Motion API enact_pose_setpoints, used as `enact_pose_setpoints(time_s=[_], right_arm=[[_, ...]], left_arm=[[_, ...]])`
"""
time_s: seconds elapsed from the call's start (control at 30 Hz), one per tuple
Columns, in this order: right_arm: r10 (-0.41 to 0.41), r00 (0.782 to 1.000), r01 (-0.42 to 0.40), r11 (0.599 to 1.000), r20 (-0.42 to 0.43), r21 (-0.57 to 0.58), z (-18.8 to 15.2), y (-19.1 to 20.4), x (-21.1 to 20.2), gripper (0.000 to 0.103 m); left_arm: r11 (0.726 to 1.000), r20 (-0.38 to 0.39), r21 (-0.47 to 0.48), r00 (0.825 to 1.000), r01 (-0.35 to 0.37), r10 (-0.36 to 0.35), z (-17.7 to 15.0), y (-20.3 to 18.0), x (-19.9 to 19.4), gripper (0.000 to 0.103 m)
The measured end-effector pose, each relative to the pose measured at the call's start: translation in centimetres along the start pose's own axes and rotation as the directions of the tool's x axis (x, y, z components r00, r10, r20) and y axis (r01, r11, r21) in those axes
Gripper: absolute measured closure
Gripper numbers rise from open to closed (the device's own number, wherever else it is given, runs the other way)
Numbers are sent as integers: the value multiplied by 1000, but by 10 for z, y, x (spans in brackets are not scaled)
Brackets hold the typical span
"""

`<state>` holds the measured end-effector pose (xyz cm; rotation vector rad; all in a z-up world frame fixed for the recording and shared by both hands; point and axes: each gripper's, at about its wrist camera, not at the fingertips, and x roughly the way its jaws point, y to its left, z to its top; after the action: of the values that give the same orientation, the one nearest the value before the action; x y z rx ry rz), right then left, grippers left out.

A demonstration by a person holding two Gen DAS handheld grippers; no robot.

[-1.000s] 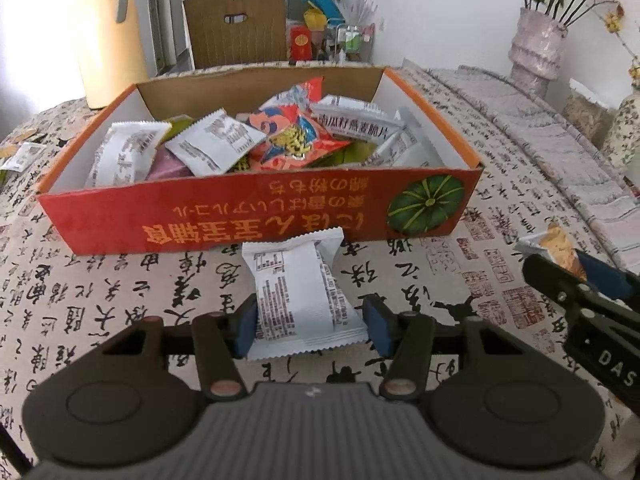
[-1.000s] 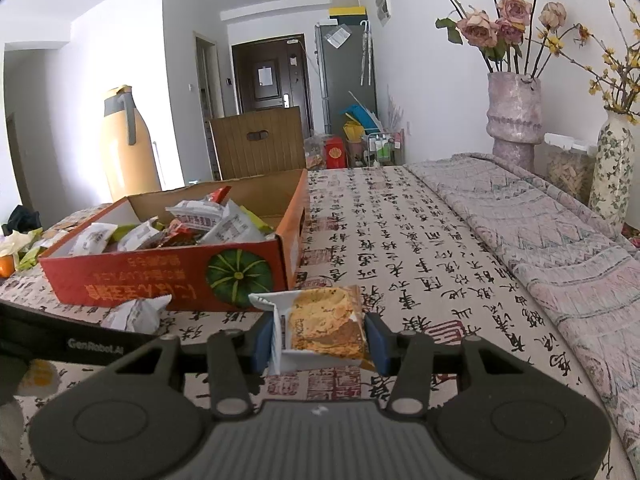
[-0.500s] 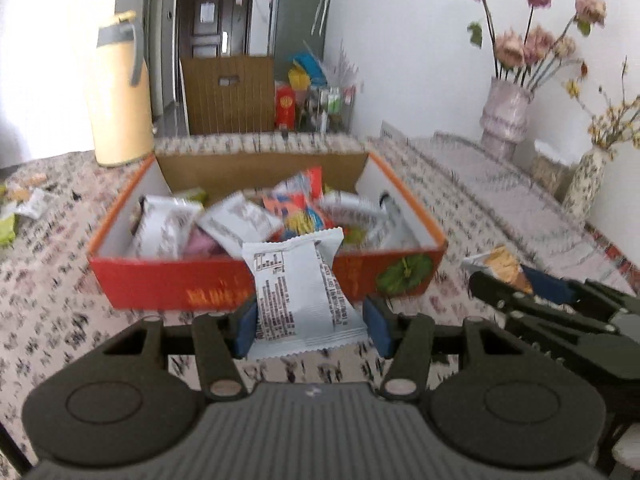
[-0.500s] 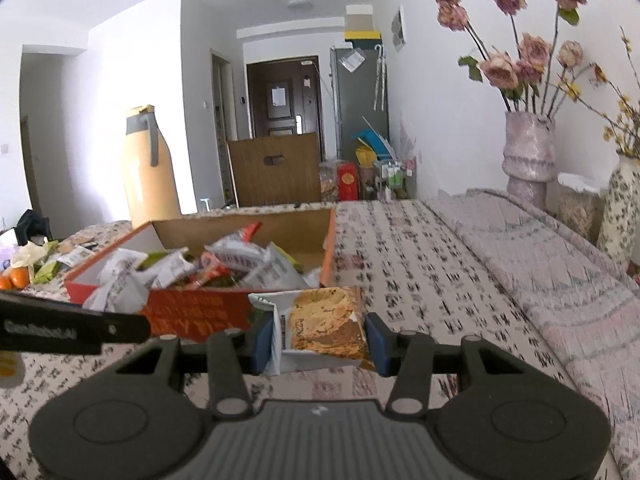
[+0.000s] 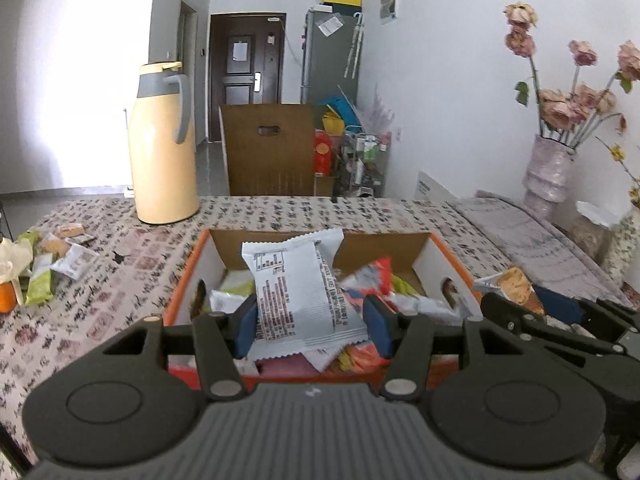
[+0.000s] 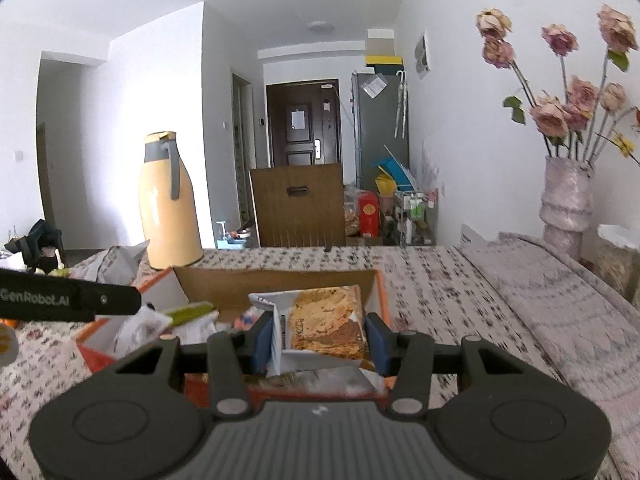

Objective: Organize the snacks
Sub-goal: 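Carry the cracker packet and white packet over the cardboard box, then open both tools to drop the packets into the box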

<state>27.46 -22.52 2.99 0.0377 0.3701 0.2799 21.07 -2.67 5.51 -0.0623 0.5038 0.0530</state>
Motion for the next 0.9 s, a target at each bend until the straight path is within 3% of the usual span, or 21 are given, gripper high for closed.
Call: enact_pose_setpoints(time_s=[0.47,0.57,0.63,0.7,0.9], right_arm=[[-17,999,16,999,-48,-32,24,25,87,54],[-19,998,17,1000,-66,-22,21,23,98,39],[-25,997,24,1000,-67,-13,17,19,99,34],[-22,998,23,1000,-62,12,15,14,97,4],[-18,998,22,999,-66,49,9,5,87,0]], left_arm=[[997,-71,-3,994,-79,79,20,30,77,46],[996,-69,-11,994,-83,82,17,37,81,23],[994,-43,-20,994,-103,102,15,42,78,0],[994,-27,-36,995,-101,100,14,48,74,0],[994,-15,-67,996,-89,88,12,58,62,0]])
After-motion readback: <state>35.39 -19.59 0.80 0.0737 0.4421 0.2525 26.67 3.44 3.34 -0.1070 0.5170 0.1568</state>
